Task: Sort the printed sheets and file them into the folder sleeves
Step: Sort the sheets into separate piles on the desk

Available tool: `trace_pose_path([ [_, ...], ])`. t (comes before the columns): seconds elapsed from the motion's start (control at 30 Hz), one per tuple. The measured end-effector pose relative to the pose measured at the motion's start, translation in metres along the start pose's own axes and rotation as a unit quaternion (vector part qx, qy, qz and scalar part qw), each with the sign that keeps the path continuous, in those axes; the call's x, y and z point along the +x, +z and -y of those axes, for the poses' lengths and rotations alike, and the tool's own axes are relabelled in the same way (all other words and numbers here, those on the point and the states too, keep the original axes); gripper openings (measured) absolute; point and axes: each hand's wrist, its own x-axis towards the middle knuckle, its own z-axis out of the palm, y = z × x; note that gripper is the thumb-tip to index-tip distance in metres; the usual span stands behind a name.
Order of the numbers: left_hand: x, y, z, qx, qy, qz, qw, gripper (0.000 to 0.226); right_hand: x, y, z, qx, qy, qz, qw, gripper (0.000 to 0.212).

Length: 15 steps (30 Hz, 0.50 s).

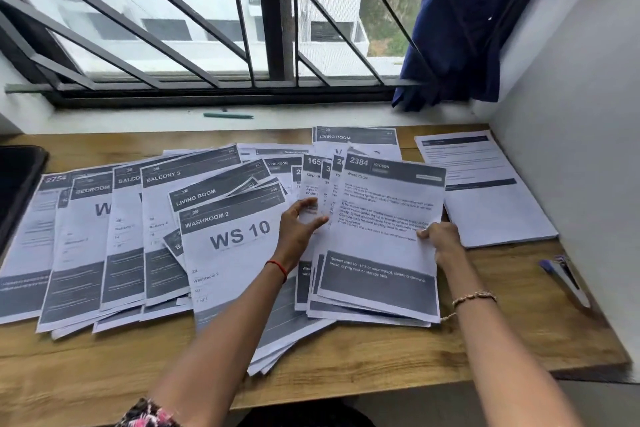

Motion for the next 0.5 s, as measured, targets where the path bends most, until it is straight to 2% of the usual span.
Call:
trace_pose_path([
  [0.13,0.0,0.002,-0.001,0.02,0.009,-0.006,1.0,0.06,-0.001,-0.006,0.001,0.034,-0.024,-0.063,0.997,0.036],
  [0.27,0.0,0.002,0.001,0.017,0.003,-0.001,1.0,0.071,0.004,-0.014,-0.002,0.075,-0.012,-0.106,0.991,0.023],
  [0.4,-0.003,0.009,0.0,0.008,-0.008,0.016,1.0,0.074,0.006,-0.022,-0.009,0.061,0.015,-0.07,0.996,0.021],
  [0.5,-0.007,0.019,-0.006,-0.009,-0.016,0.046,0.999,0.077,0.006,-0.017,-0.011,0.045,0.007,-0.027,0.999,0.032],
])
